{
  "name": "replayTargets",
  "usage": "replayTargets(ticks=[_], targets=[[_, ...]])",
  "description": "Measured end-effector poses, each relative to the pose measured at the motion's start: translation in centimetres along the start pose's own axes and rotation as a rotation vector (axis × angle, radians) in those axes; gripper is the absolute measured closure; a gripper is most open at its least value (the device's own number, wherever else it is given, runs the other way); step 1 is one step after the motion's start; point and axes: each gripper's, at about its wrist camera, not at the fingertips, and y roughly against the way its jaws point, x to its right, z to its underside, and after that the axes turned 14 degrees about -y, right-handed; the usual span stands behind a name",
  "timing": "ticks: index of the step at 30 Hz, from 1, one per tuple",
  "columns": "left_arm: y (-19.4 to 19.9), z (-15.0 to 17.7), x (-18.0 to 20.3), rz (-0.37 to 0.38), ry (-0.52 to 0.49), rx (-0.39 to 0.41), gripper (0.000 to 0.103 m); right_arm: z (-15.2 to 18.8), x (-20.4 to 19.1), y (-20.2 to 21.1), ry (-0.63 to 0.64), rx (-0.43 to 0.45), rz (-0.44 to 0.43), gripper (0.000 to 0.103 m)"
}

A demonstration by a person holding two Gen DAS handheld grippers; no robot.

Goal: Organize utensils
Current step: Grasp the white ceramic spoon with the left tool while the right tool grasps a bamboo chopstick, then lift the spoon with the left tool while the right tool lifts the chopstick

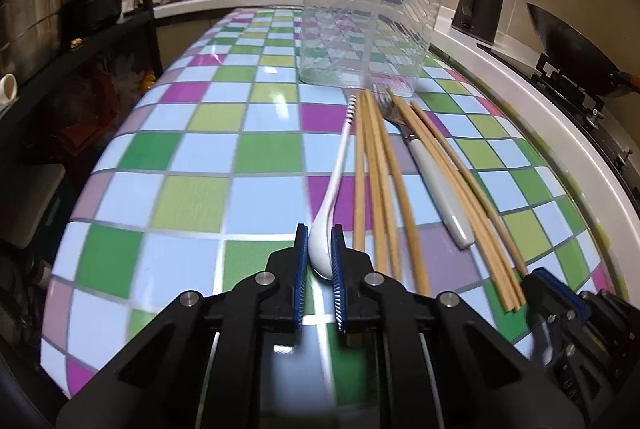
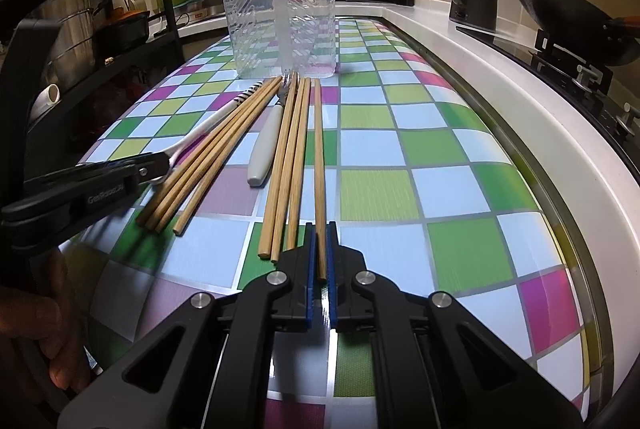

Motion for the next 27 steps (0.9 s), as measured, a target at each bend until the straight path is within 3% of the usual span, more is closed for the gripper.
replayTargets(ticks=[9,14,27], targets=[[3.1,4.2,1.0,-0.131,-0.091,0.147,0.092,1.6,0.4,1.1,-0.067,0.121,0.088,0.097],[2.8,4.5,0.5,-0.137,-0.066,0.181,0.083,1.4,0.5,0.8,-0.065,0.125,0.091,0.096],[2.8,5.2,0.7,-0.143,-0.042,0.231,0.083,1.6,0.3,0.5,-0.058,0.142,0.090,0.096]])
